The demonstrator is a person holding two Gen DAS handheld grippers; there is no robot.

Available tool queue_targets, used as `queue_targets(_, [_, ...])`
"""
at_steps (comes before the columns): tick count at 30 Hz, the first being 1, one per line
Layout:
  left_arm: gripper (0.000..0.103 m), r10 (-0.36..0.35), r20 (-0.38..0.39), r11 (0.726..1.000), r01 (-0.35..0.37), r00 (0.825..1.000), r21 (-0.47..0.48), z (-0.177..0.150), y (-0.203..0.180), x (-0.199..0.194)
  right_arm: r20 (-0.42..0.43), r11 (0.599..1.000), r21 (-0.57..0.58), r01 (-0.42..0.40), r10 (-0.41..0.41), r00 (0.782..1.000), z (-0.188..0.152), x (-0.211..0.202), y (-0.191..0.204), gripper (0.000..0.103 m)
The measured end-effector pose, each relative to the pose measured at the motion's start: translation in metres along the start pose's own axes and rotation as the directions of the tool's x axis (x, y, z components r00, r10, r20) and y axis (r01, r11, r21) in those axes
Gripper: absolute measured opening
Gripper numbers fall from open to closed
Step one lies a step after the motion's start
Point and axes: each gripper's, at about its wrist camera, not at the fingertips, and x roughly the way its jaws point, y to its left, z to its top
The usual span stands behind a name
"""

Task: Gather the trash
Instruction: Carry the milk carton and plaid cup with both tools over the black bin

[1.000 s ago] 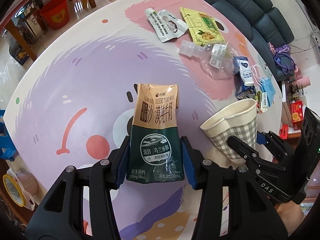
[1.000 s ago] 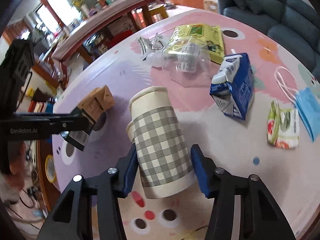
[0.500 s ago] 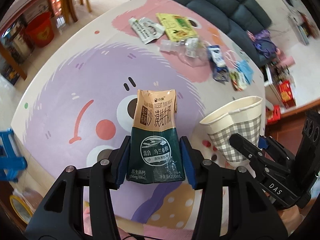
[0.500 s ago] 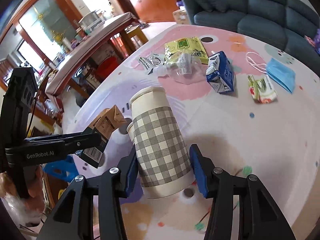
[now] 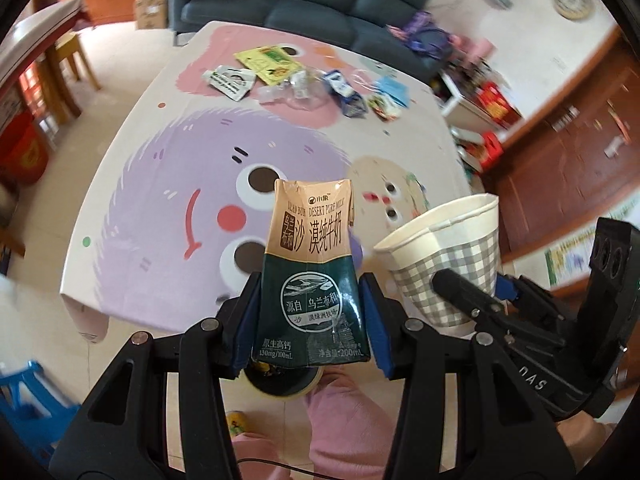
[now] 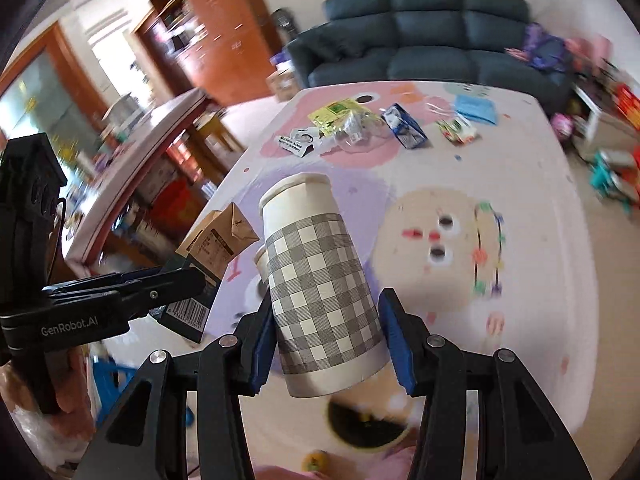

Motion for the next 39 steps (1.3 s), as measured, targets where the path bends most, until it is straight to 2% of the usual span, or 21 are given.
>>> queue_targets(3, [0.044,-0.026,0.001,0.998,0.025,1.000,0.063,-0.023,0.004,-0.021,0.017,0.998,0.043,0.036,-0.037,0.999,-0.036,-0.021,0.021,0.049])
queue_targets(8, [0.044,-0.058,-0.042,0.990,0.063,0.997,0.128,-0.060,0.009,-0.041,-0.001,0.991,0.107,0.084,-0.084,0.996,-0.092,-0.048,0.046,0.049])
queue_targets(14, [0.044,-0.069,-0.120,0.982,0.089,0.990,0.165,-0.099,0.008,-0.041,-0.057,0.976,0.174,0.130,-0.122,0.991,-0.138,-0.062,0.050,0.049])
queue_targets(18, [0.044,-0.069,-0.161,0.978,0.099,0.985,0.182,-0.121,0.002,-0.030,-0.108,0.965,0.213,0.153,-0.133,0.985,-0.161,-0.056,0.039,0.049])
queue_targets(24, [0.044,-0.043,-0.246,0.973,0.096,0.968,0.208,-0.161,-0.007,0.012,-0.210,0.939,0.295,0.179,-0.119,0.970,-0.211,-0.023,0.013,0.050])
queue_targets(31, [0.044,0.008,-0.338,0.977,0.064,0.941,0.202,-0.210,-0.001,0.082,-0.311,0.906,0.365,0.213,-0.097,0.945,-0.273,0.030,-0.023,0.051])
queue_targets(39, [0.045,0.056,-0.348,0.978,0.020,0.936,0.209,-0.237,0.018,0.175,-0.360,0.877,0.413,0.246,-0.091,0.928,-0.321,0.109,-0.069,0.052])
